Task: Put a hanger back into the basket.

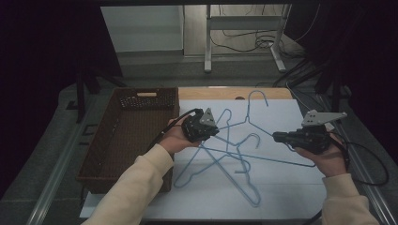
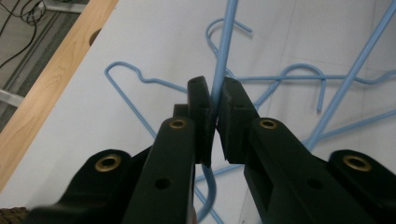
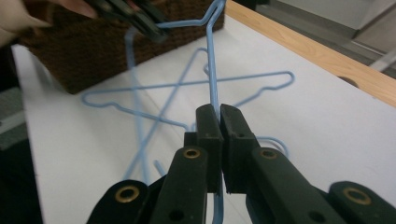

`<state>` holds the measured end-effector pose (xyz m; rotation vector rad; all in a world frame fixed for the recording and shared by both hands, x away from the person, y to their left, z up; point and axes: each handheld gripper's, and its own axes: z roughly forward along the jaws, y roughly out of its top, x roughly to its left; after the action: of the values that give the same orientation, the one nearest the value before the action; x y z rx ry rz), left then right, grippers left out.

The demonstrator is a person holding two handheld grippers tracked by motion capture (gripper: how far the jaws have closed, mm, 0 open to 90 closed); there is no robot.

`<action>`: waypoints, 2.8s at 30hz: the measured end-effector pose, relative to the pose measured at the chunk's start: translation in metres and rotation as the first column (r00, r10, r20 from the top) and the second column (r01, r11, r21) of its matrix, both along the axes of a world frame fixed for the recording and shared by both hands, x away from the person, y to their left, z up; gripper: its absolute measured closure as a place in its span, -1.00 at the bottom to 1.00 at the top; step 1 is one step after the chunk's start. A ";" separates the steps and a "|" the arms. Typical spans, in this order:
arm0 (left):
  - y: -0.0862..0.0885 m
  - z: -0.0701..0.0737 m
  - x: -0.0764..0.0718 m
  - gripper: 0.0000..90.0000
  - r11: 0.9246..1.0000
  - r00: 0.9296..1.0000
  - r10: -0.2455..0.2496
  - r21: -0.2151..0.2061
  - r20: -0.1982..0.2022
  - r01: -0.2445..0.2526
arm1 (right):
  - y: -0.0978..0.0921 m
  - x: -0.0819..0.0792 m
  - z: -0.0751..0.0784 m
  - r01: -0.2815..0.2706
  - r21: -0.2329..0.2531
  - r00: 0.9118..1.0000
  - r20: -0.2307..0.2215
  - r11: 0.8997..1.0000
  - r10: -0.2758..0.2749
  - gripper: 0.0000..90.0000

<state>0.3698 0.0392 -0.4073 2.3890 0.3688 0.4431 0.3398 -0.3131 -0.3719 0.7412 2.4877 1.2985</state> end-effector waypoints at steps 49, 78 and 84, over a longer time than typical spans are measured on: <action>0.139 0.050 -0.068 0.94 0.905 0.964 0.264 -0.342 -0.013 -0.252 | -0.006 -0.010 -0.067 0.207 0.125 0.976 0.038 0.970 -0.213 -0.14; 0.281 0.026 -0.119 0.95 0.709 0.803 0.596 -0.446 -0.035 -0.546 | -0.009 -0.009 -0.088 0.247 0.092 0.969 -0.013 0.965 -0.247 -0.17; 0.295 0.014 -0.123 0.94 0.690 0.780 0.622 -0.427 -0.063 -0.585 | -0.008 -0.009 -0.090 0.251 0.093 0.968 -0.023 0.963 -0.250 -0.18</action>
<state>0.2470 0.3344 -0.3934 1.7607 1.1173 0.6781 0.3307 -0.3214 -0.4623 1.0500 2.2619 1.3276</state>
